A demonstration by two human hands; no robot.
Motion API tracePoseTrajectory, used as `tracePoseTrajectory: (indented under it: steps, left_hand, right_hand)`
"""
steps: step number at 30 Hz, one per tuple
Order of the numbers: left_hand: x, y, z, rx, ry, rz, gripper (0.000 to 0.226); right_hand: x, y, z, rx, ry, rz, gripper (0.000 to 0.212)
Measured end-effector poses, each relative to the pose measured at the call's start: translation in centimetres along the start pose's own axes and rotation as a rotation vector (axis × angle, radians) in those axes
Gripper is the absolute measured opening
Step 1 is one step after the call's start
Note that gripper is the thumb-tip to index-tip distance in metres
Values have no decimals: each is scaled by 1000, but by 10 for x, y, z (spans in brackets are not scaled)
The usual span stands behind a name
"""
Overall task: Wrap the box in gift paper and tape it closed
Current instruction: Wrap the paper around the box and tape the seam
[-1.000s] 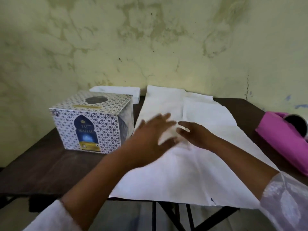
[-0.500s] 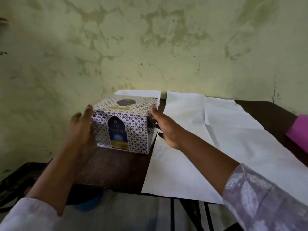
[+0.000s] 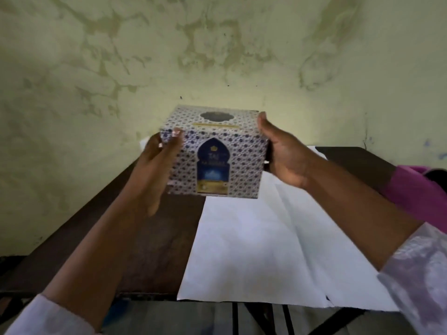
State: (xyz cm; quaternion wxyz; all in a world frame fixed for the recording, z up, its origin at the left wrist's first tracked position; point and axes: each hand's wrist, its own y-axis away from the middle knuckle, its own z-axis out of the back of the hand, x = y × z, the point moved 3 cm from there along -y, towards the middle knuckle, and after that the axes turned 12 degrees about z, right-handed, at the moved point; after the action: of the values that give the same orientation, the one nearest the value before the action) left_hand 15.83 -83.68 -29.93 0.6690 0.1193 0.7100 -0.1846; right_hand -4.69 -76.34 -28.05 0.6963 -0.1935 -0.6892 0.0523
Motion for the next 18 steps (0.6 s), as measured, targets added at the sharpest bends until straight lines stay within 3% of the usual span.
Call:
tracePoseTrajectory:
  steps: [4,8,11,13,15,18]
  left_hand:
    - [12,-17,-58,137,-42,129,94]
    - [30,-20,-114,298,-133,81,51]
    - [39,-29,-135,351,-156,58,69]
    - [41,-37,-143,303,-200,72,66]
    - [44,-42,-147,210,-261,103,49]
    - [51,-47,-144,232,-200,172,43]
  right_hand:
    - [10,8,62,-108,58,-27,53]
    - [0,21,109,-247,36,-77,30]
    - [-12,30,138,-305,13,-97,25]
    - [-20,34,152,-335,18,-115,20]
    - [-30,37,161,-344,29,-134,13]
    - [-41,40,175,-349,37,-162,9]
